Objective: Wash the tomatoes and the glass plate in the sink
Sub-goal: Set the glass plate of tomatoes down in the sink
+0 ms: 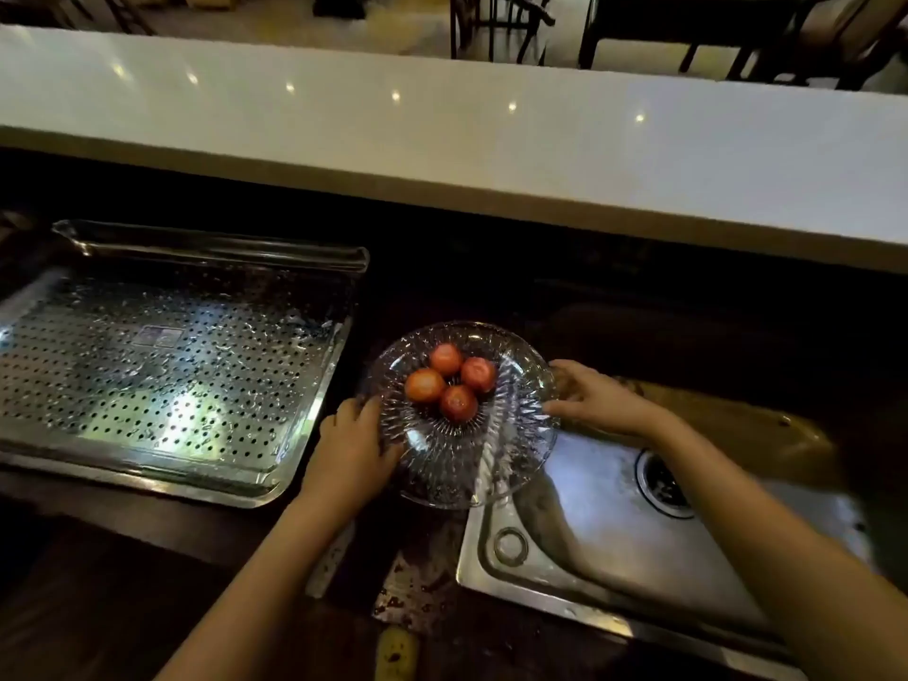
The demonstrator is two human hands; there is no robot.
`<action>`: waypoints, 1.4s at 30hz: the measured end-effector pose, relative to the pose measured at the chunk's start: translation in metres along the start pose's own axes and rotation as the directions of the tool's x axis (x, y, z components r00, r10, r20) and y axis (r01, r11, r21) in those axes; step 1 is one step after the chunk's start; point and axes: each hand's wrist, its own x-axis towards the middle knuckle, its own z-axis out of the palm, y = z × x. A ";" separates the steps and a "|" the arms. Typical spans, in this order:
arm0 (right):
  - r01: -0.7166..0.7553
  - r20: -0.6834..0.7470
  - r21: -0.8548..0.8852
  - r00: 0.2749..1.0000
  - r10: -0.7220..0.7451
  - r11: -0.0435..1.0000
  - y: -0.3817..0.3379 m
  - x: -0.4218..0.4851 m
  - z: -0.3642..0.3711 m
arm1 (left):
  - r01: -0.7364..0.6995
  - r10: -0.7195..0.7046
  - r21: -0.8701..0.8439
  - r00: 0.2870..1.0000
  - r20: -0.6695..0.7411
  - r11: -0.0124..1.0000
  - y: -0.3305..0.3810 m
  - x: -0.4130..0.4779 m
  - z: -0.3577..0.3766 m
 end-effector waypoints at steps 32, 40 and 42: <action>0.260 -0.622 0.449 0.778 0.090 0.855 0.028 -0.087 -0.007 | 0.021 -0.129 -0.497 0.974 -0.184 0.867 0.080 -0.010 -0.010; 0.228 -0.718 0.478 0.657 0.228 0.848 0.068 -0.148 -0.050 | -0.029 0.055 -0.565 0.998 0.030 0.825 0.151 0.017 -0.013; 0.223 -0.733 0.484 0.631 0.254 0.846 0.079 -0.160 -0.058 | -0.058 0.120 -0.558 0.990 0.074 0.828 0.170 0.024 -0.010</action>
